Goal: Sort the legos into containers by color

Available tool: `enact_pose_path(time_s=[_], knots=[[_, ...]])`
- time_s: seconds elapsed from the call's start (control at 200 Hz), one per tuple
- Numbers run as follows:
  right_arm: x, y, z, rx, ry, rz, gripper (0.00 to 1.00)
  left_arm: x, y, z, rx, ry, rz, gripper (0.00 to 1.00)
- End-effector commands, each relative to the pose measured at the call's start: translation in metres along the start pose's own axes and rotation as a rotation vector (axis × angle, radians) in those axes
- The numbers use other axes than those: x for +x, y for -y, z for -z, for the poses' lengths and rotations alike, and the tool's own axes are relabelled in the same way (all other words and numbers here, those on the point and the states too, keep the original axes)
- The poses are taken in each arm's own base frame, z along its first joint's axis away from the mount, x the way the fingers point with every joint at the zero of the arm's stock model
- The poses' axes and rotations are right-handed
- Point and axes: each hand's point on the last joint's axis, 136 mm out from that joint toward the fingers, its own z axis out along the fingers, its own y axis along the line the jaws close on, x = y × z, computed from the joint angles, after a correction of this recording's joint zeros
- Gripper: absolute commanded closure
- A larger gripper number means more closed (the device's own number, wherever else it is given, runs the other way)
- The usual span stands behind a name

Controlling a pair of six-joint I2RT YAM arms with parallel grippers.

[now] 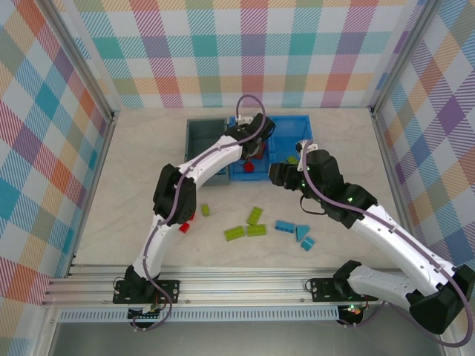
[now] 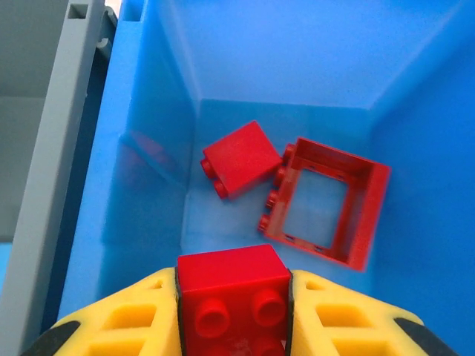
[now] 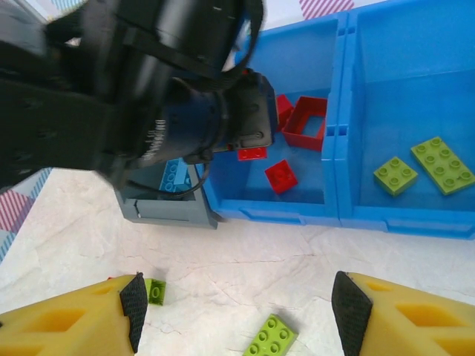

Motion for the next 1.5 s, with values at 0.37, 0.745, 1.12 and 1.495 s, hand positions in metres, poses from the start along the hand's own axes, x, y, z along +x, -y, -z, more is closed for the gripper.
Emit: enact_pose_path(time_s=[0.37, 0.745, 1.12, 1.495], knots=[[0.008, 0.001, 0.008, -0.045, -0.009, -0.042, 0.29, -0.001, -0.005, -0.007, -0.069, 0.000, -0.086, 0.46], [0.031, 0.007, 0.008, -0.050, -0.082, -0.016, 0.29, -0.043, -0.002, 0.107, 0.045, 0.127, -0.004, 0.46], [0.122, -0.064, -0.057, -0.116, -0.434, 0.171, 0.30, 0.003, -0.144, 0.245, 0.117, 0.210, 0.235, 0.41], [0.199, -0.120, -0.148, 0.005, -0.625, 0.196, 0.31, 0.126, -0.257, 0.299, 0.388, 0.182, 0.279, 0.28]])
